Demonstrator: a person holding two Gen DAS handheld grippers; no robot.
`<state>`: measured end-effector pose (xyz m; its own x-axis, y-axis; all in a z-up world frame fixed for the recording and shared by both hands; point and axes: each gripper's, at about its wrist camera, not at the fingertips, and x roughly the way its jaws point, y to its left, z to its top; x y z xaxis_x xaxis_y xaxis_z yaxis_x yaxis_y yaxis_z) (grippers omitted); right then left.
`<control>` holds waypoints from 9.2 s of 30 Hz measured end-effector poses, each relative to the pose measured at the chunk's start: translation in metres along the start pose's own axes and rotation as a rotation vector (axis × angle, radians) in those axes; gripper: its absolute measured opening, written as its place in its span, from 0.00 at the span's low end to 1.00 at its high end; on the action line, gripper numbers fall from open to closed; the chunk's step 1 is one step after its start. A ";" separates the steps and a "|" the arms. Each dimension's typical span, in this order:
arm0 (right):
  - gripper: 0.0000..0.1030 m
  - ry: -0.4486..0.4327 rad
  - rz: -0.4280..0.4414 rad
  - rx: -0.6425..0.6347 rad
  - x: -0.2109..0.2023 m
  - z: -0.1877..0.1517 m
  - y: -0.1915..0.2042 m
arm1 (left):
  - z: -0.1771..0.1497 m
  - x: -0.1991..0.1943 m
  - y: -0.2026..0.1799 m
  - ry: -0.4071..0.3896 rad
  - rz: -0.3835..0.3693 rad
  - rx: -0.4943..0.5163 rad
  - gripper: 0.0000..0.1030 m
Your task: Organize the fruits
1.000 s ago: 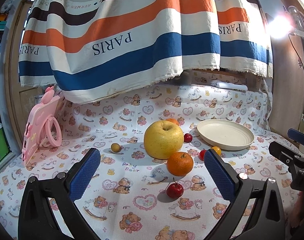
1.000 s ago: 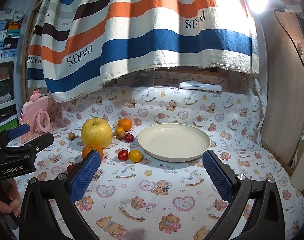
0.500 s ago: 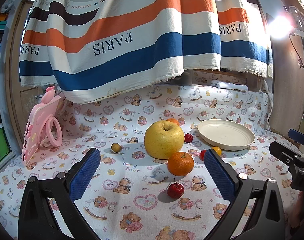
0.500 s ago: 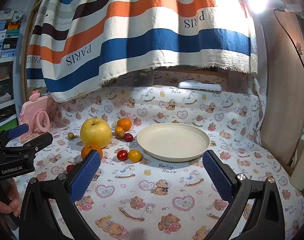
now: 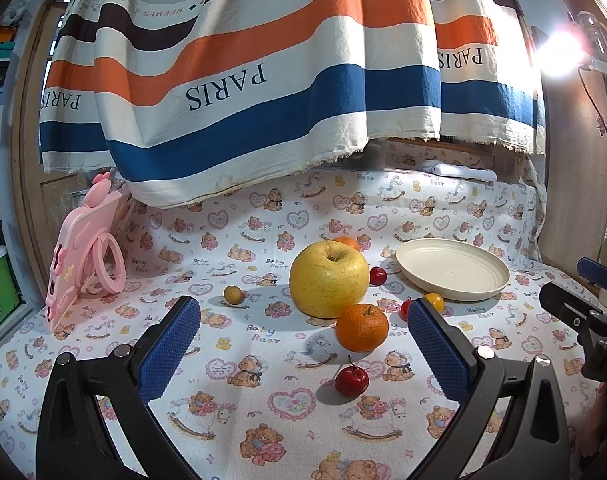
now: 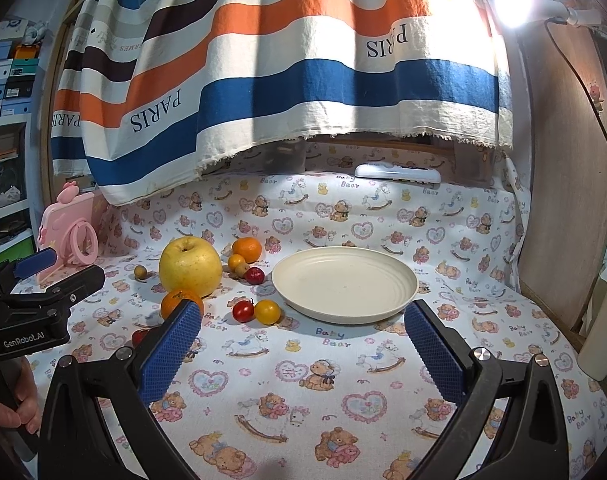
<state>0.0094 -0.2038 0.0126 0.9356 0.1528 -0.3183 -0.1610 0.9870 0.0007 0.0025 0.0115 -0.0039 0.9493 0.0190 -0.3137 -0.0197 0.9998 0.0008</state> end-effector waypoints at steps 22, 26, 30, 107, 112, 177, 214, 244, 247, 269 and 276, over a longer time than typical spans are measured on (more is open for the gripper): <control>0.99 -0.018 -0.025 0.001 -0.005 -0.001 0.002 | 0.000 -0.005 -0.001 -0.017 0.038 -0.013 1.00; 0.99 -0.008 -0.021 0.002 -0.004 0.001 0.002 | 0.000 -0.005 0.001 -0.017 0.009 -0.020 1.00; 0.99 -0.004 -0.021 0.002 -0.003 0.002 0.001 | 0.000 -0.006 -0.002 -0.024 0.028 -0.007 1.00; 0.88 0.459 0.097 0.139 0.170 0.059 -0.011 | 0.030 0.196 -0.006 0.498 -0.213 0.008 0.90; 0.88 0.478 0.124 0.138 0.172 0.056 -0.005 | 0.027 0.201 -0.009 0.517 -0.197 0.028 0.91; 0.29 0.445 0.171 0.193 0.142 0.089 -0.004 | 0.102 0.101 -0.012 0.319 -0.177 0.054 0.89; 0.29 0.613 0.010 0.239 0.222 0.060 -0.138 | 0.085 0.320 -0.182 0.700 -0.375 0.116 0.89; 0.31 0.624 -0.021 0.228 0.231 0.052 -0.139 | 0.134 0.211 -0.109 0.376 -0.266 0.126 0.95; 0.47 0.620 -0.033 0.235 0.231 0.052 -0.141 | 0.141 0.181 -0.087 0.303 -0.240 0.133 0.95; 0.64 0.295 -0.001 0.190 0.135 0.125 -0.076 | 0.098 0.082 0.007 0.080 -0.103 0.091 1.00; 0.70 0.279 0.059 0.144 0.115 0.119 -0.034 | 0.090 0.091 0.010 0.218 -0.089 0.069 1.00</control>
<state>0.1595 -0.2135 0.0885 0.8004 0.2099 -0.5615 -0.1474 0.9769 0.1550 0.1172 0.0237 0.0528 0.8562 -0.0637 -0.5126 0.0898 0.9956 0.0264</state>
